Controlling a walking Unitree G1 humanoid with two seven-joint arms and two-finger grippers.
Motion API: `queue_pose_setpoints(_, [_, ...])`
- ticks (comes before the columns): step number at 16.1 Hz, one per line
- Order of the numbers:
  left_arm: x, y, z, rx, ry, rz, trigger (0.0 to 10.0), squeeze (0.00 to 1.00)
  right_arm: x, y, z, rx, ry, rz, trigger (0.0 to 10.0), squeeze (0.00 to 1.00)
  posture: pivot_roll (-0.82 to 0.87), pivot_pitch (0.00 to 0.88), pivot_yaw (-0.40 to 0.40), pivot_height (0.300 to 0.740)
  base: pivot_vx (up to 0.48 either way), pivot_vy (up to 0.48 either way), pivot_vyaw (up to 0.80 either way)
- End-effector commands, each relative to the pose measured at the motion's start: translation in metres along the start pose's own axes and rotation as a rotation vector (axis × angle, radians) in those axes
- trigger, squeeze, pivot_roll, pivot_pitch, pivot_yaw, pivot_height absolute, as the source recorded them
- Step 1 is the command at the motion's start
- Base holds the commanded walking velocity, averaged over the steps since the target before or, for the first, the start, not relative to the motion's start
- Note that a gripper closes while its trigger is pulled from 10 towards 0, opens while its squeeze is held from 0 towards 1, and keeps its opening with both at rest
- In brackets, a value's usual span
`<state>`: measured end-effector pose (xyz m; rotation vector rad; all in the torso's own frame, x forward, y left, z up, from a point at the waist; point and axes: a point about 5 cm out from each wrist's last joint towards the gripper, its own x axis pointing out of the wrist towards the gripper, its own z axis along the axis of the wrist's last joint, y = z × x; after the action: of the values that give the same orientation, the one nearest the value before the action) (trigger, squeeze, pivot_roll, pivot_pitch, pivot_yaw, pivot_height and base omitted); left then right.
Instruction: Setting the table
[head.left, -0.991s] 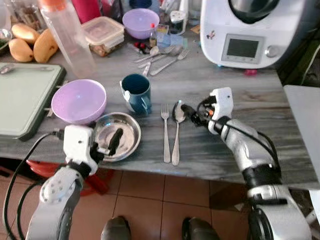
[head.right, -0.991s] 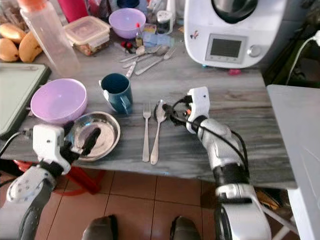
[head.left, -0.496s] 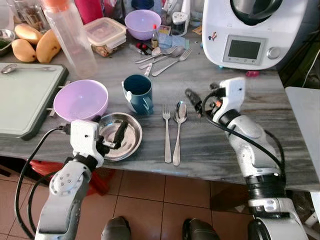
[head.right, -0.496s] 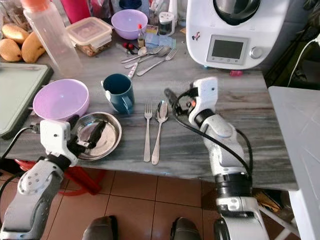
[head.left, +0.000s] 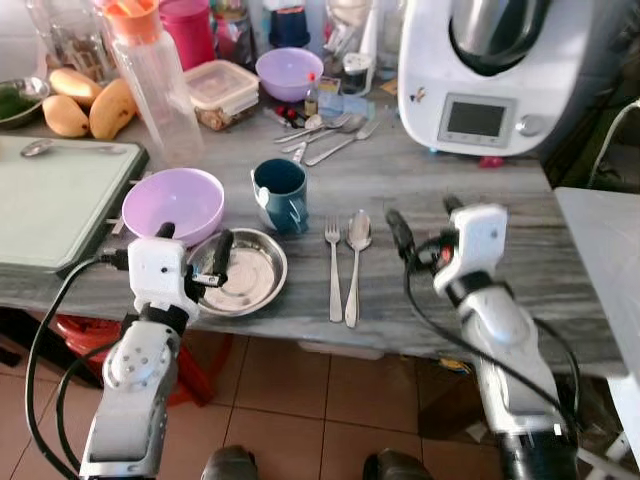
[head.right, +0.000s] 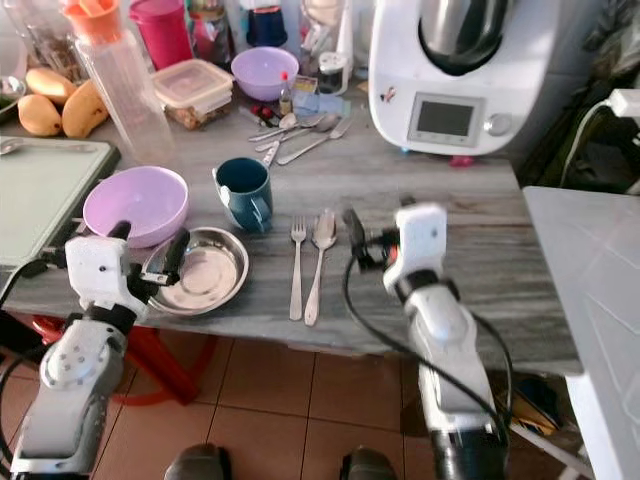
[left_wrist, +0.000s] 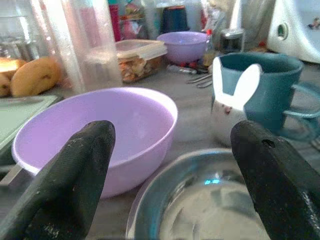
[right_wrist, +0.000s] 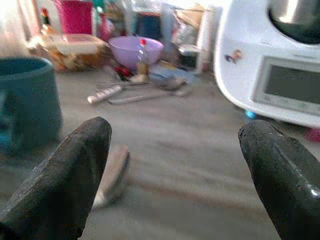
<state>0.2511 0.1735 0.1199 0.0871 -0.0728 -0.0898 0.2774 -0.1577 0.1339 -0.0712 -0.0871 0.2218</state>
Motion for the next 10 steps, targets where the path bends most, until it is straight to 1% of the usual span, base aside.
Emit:
queue_pose_setpoints(1, [0.002,0.001,-0.004,0.014,0.003,0.031,10.0,0.0,-0.006,-0.001,0.005,-0.046,-0.03,-0.043,10.0,0.0,0.01,0.0,0.018,0.74,0.0,0.0,0.0])
queue_pose_setpoints(2, [0.004,0.001,-0.007,0.005,0.007,0.045,10.0,0.0,-0.012,-0.001,-0.001,-0.049,-0.012,-0.065,10.0,0.0,0.0,0.0,0.018,0.74,0.0,0.0,0.0])
queue_pose_setpoints(3, [0.007,-0.001,-0.007,0.002,-0.001,0.046,10.0,0.0,-0.015,-0.002,-0.005,-0.051,-0.004,-0.081,10.0,0.0,0.0,0.0,0.018,0.74,0.0,0.0,0.45])
queue_pose_setpoints(5, [0.016,-0.003,-0.005,0.002,-0.029,0.051,10.0,0.0,-0.017,-0.001,-0.01,-0.051,0.011,-0.092,10.0,0.0,-0.01,0.0,0.015,0.74,0.0,0.0,0.8])
queue_pose_setpoints(7, [0.022,-0.002,-0.001,0.0,-0.056,0.056,10.0,0.0,-0.013,-0.002,-0.008,-0.058,0.003,-0.094,10.0,0.0,-0.01,0.0,0.013,0.74,0.0,0.0,0.8])
queue_pose_setpoints(9, [0.024,0.001,0.0,-0.006,-0.071,0.08,10.0,0.0,-0.013,-0.005,-0.007,-0.068,0.0,-0.1,10.0,0.0,-0.01,0.0,0.012,0.74,0.0,0.0,0.8])
queue_pose_setpoints(10, [0.024,0.004,0.002,0.012,-0.083,0.111,10.0,0.0,-0.013,-0.005,-0.007,-0.074,0.0,-0.1,10.0,0.0,-0.01,0.0,0.011,0.74,0.0,0.0,0.8])
